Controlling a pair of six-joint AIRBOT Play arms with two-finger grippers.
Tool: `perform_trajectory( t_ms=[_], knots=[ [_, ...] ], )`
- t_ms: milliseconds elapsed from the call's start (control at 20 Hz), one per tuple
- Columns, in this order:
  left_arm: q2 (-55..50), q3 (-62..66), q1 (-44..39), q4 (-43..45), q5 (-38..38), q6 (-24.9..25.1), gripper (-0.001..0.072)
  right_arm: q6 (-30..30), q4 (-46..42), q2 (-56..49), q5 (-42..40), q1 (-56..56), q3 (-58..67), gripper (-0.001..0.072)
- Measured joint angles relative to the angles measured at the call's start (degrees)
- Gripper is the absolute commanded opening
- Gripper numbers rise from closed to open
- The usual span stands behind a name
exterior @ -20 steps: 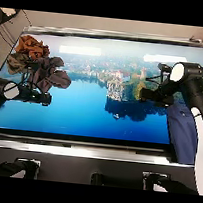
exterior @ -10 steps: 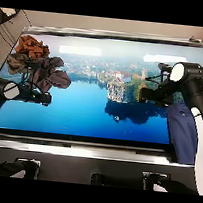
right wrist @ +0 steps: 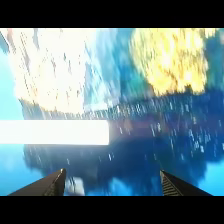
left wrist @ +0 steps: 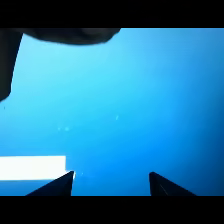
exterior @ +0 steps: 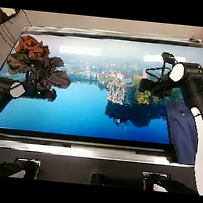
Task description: Fold the shirts.
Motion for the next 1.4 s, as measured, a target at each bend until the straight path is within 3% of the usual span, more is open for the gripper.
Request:
perform_trajectory(
  t_ms=[200,250,500,650,950,1000,1100,1150,1400],
  knots=[
    [-10.01,12.79,6.08,-1.03,5.44,-1.9,0.0641,0.0,-0.07,0.0,-3.28,0.0,0.0,0.0691],
    [-14.34,18.75,8.33,-1.46,3.74,-1.42,0.0706,0.0,-0.07,0.0,-3.58,0.02,0.0,0.069],
    [-38.4,50.16,18.56,-1.77,-15.41,-0.68,0.072,0.0,-0.09,-0.02,-3.78,0.0,0.0,0.069],
    [-45.27,54.58,20.68,-2.19,-18.97,-0.46,0.072,0.0,0.04,-0.02,-3.74,0.0,0.0,0.069],
    [-52.11,54.29,21.64,-6.8,-14.99,2.38,0.072,0.02,0.46,-0.02,-2.97,0.02,0.0,0.069],
    [-52.98,54.27,21.66,-7.5,-14.67,2.89,0.0641,0.04,0.72,-0.02,-2.71,0.0,0.0,0.069],
    [-54.21,54.27,21.9,-8.39,-13.86,3.72,0.0171,0.17,1.51,0.0,-2.64,0.02,0.0,0.069],
    [-54.62,54.4,22.01,-8.79,-13.53,3.89,0.0033,0.2,2.05,-0.02,-2.6,0.0,0.0,0.069],
    [-51.08,57.07,21.4,-9.64,-11.54,5.79,0.003,0.0,3.41,0.02,-2.8,0.02,0.07,0.0672]
  ],
)
